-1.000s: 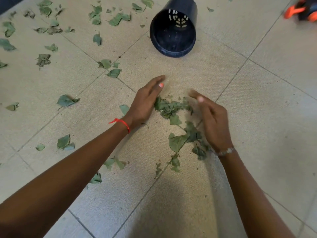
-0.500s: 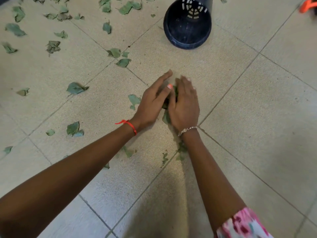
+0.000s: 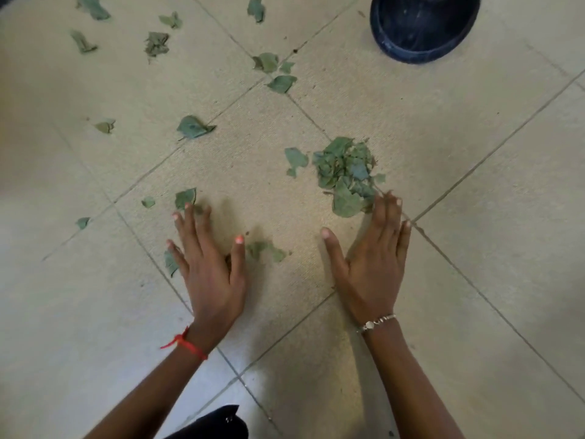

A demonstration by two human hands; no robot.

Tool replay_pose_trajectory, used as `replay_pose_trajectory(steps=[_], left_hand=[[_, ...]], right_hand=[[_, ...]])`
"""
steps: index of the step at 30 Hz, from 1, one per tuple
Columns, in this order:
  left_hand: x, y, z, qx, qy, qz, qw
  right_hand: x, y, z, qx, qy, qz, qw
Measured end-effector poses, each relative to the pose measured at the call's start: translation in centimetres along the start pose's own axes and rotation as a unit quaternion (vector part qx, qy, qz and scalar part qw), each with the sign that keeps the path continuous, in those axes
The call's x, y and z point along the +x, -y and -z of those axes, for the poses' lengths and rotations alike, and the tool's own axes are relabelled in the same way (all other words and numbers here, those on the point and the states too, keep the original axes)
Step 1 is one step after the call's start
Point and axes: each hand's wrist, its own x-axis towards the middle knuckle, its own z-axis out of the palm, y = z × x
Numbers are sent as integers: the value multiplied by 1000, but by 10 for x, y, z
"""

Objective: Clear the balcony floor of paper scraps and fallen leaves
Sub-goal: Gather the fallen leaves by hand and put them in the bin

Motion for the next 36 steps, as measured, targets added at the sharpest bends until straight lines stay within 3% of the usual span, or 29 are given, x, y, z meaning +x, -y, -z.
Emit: replay_pose_trajectory(steps=[4, 7, 11, 14, 18, 20, 22, 24, 26, 28, 31, 33, 36], left_hand=[[6, 2, -8, 42, -3, 52, 998], [20, -17, -23, 39, -8, 24, 999], [46, -38, -31, -19, 25, -20, 999], [57, -46, -21, -175, 89, -101, 975], [45, -42, -8, -257, 20, -87, 962], [27, -36, -13, -197, 4, -41, 979], [10, -33, -25, -70, 11, 1, 997], [4, -36, -39, 56, 20, -6, 998], [11, -46, -50, 96, 31, -35, 994], [23, -59, -54, 63, 47, -62, 995], [41, -73, -47, -160, 80, -90, 980], [52, -72, -35, -267, 63, -72, 959], [66, -50, -16, -211, -2, -49, 976]], right_hand=[[25, 18, -17, -49, -18, -13, 999], [51, 32, -26, -68, -45, -16, 997], [83, 43, -30, -56, -16, 24, 998], [84, 44, -27, 22, -38, 43, 998], [82, 43, -23, 181, -60, 26, 981], [81, 42, -23, 223, -64, 19, 973], [79, 41, -24, 231, -69, 16, 970], [79, 41, -24, 220, -69, 25, 973], [79, 40, -24, 215, -69, 32, 974], [80, 39, -24, 222, -69, 33, 972], [81, 36, -23, 230, -74, 43, 969], [81, 37, -22, 232, -70, 49, 969], [82, 38, -22, 202, -63, 60, 976]])
